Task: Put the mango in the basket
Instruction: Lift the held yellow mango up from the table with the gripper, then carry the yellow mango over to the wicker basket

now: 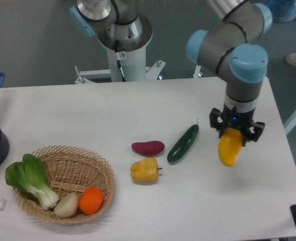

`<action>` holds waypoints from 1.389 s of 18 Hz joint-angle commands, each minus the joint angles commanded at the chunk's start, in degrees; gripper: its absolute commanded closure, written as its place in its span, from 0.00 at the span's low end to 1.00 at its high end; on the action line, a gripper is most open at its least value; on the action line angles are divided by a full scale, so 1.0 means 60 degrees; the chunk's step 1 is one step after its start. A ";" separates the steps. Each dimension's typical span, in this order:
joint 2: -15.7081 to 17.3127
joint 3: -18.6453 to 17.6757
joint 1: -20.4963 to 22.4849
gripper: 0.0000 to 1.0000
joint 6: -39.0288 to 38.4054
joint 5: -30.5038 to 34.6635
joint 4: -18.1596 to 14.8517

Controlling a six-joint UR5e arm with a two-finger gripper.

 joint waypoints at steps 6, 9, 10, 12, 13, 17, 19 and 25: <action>0.0000 -0.0015 -0.0659 0.63 -0.0615 -0.0015 0.0044; 0.0015 -0.0058 -0.1068 0.63 -0.0981 -0.0015 0.0059; 0.0015 -0.0073 -0.1273 0.63 -0.1171 -0.0015 0.0073; 0.0058 -0.0131 -0.1887 0.63 -0.1595 -0.0015 0.0073; 0.0073 -0.0190 -0.2137 0.63 -0.1713 -0.0015 0.0088; 0.0160 -0.0394 -0.3338 0.63 -0.1920 0.0029 0.0073; 0.0380 -0.0687 -0.3865 0.63 -0.1847 0.0073 0.0103; 0.0542 -0.0937 -0.5462 0.63 -0.1685 0.0146 0.0117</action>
